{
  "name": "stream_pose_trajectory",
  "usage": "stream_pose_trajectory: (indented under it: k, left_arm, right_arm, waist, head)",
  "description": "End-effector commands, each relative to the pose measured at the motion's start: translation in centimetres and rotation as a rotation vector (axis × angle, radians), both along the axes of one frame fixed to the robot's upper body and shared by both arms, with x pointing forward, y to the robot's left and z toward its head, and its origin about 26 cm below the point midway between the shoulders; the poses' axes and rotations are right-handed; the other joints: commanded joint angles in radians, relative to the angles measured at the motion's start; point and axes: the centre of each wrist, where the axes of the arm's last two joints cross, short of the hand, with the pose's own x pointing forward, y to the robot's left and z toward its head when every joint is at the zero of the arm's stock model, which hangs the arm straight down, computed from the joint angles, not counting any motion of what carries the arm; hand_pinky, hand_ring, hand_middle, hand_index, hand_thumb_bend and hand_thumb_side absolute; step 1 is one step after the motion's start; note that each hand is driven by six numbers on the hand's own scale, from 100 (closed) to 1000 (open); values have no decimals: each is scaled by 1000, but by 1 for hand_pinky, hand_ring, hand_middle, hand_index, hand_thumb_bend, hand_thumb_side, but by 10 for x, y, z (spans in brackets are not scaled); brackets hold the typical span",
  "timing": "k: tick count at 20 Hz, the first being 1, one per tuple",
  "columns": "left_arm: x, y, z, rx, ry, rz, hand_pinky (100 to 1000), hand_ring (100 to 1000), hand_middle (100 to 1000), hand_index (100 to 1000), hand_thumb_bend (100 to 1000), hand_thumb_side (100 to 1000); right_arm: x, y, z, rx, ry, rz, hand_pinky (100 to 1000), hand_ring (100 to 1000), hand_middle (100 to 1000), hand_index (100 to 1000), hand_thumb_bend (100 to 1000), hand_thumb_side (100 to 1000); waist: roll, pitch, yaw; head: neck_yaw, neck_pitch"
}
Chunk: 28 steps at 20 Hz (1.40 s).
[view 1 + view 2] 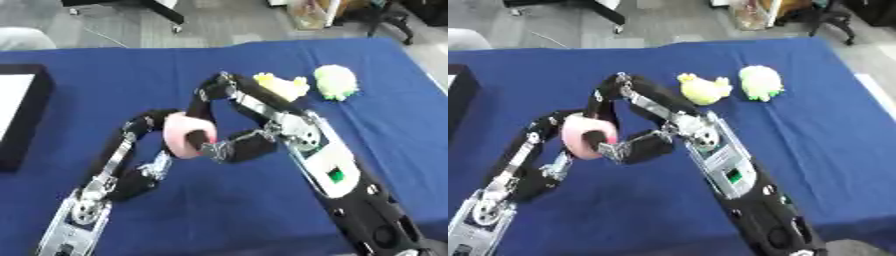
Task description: Pick up the objects with one hand, pass them to the other hand, and then place them into the box on the other side of the table.
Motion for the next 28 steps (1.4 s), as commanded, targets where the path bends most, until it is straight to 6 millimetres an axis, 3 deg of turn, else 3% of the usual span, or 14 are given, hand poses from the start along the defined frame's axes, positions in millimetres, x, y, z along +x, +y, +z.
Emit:
stream_pose_trajectory:
  k: [1, 10, 28]
  left_arm:
    - [0, -3, 8, 30, -49, -17, 801, 752, 756, 905, 253, 564]
    - [-2, 1, 5, 70, -48, -60, 804, 755, 757, 908, 340, 585]
    - [0, 18, 3, 82, -23, -28, 804, 753, 754, 907, 314, 625]
  right_arm:
    - [-4, 5, 12, 22, -31, 31, 634, 342, 339, 328, 100, 100]
    - [1, 2, 12, 19, -27, 5, 633, 341, 338, 328, 100, 100]
    - [6, -4, 10, 13, -17, -20, 629, 340, 334, 325, 100, 100]
  waist:
    - [1, -9, -2]
    - [1, -8, -2]
    - [2, -7, -2]
  head:
    - [-4, -2]
    - [-14, -2]
    - [-27, -2]
